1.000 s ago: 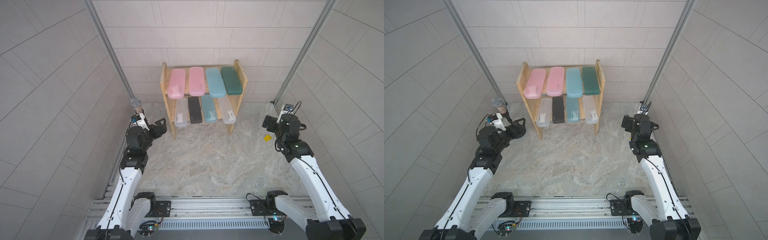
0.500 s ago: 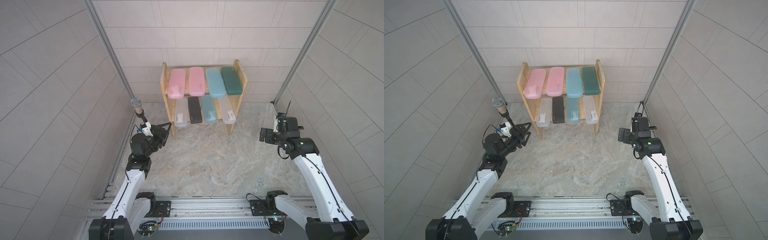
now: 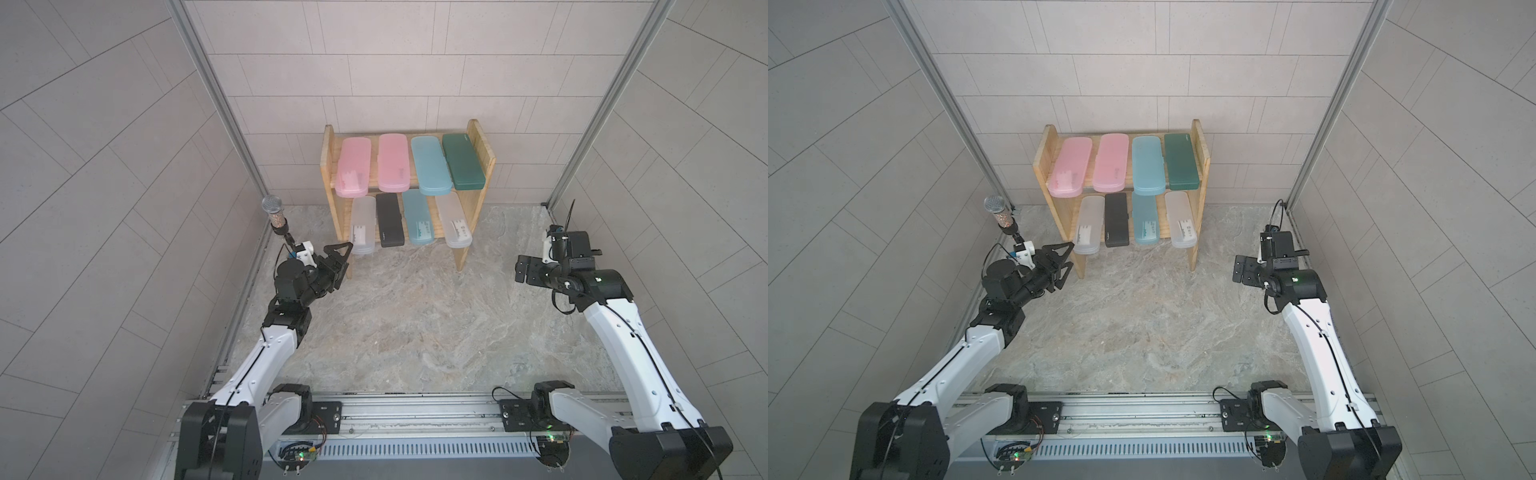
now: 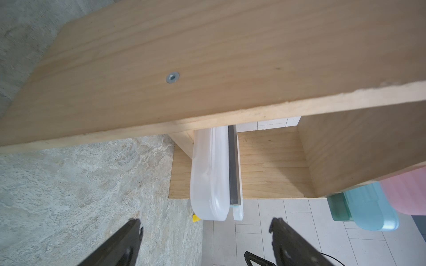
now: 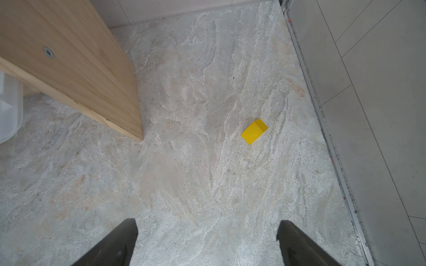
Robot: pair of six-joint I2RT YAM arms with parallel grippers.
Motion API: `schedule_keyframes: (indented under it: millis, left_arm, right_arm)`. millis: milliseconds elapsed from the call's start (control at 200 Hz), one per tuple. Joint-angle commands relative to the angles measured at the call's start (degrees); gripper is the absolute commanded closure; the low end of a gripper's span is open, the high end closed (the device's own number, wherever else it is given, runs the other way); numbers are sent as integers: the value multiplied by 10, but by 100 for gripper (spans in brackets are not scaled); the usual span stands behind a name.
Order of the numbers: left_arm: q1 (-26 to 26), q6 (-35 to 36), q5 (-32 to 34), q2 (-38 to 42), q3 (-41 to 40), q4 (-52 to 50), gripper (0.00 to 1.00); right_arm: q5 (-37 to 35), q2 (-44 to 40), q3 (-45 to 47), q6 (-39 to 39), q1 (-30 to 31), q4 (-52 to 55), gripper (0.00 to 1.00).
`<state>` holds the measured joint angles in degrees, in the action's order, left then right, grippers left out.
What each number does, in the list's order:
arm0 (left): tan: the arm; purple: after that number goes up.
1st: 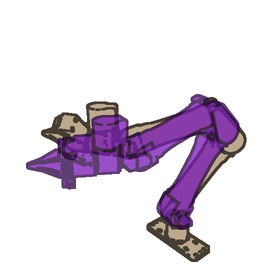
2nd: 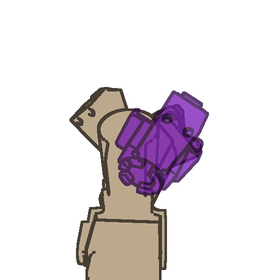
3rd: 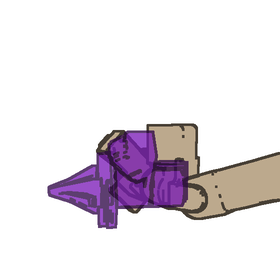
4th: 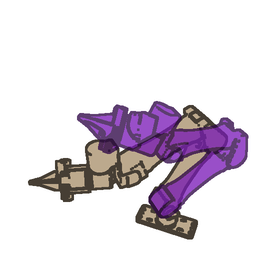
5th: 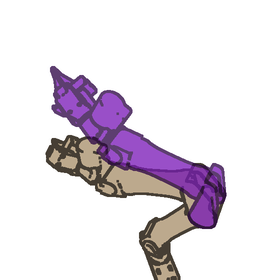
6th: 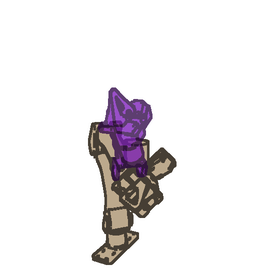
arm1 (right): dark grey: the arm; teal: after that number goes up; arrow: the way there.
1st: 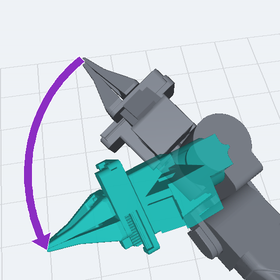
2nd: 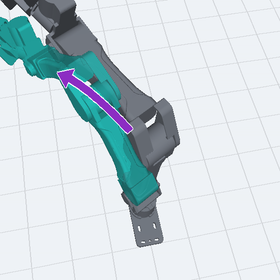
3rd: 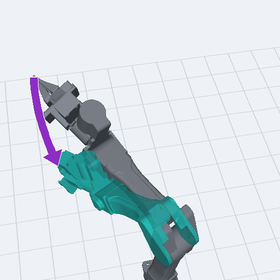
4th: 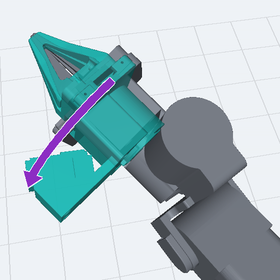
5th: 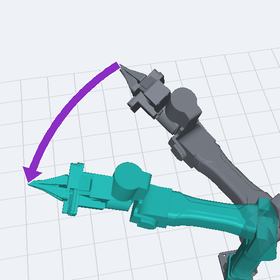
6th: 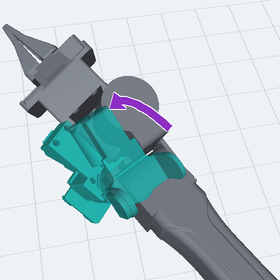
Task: Remove the pencil cases from the shelf
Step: Pick up the pencil case from the shelf.
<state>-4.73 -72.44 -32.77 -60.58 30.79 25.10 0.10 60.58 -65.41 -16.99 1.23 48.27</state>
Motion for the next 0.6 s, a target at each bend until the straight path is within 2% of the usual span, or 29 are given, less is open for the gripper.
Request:
schedule_keyframes:
  millis: [0,260,595]
  left_arm:
    - [-12,13,22,-16,28,27,8]
    - [-22,22,33,-68,49,46,15]
    - [-24,11,44,-99,57,80,35]
  right_arm:
    - [2,3,-16,-3,3,11,1]
    - [2,16,-26,4,3,10,2]
    - [5,11,-21,1,3,9,7]
